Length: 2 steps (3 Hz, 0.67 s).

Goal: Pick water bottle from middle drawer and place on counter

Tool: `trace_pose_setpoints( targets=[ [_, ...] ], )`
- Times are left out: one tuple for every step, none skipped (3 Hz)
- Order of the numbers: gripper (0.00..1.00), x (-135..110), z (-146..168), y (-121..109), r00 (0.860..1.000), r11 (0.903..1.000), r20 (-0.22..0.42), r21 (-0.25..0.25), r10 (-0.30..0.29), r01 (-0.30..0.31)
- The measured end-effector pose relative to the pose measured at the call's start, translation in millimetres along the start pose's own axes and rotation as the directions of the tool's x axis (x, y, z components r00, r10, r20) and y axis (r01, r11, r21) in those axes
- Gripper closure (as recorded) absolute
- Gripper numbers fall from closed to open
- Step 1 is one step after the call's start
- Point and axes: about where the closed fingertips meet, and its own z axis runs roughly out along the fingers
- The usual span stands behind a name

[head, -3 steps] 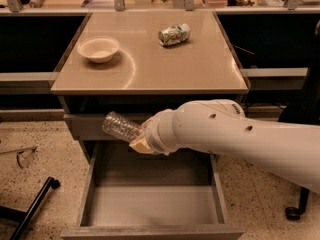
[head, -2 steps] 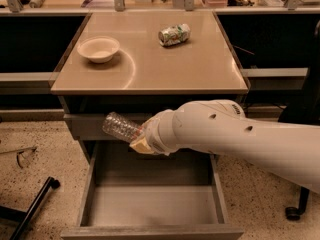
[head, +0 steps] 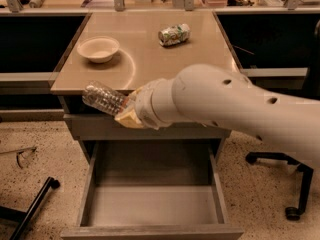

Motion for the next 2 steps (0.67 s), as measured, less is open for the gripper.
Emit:
trace_pose_setpoints(
  targets=[
    [1.0, -47.4, -21.5, -16.8, 0.996, 0.9961, 0.027, 0.038, -0.081, 0.08],
    [1.0, -47.4, -21.4, -16.6, 0.996, 0.9962, 0.028, 0.037, -0.08, 0.079]
  ],
)
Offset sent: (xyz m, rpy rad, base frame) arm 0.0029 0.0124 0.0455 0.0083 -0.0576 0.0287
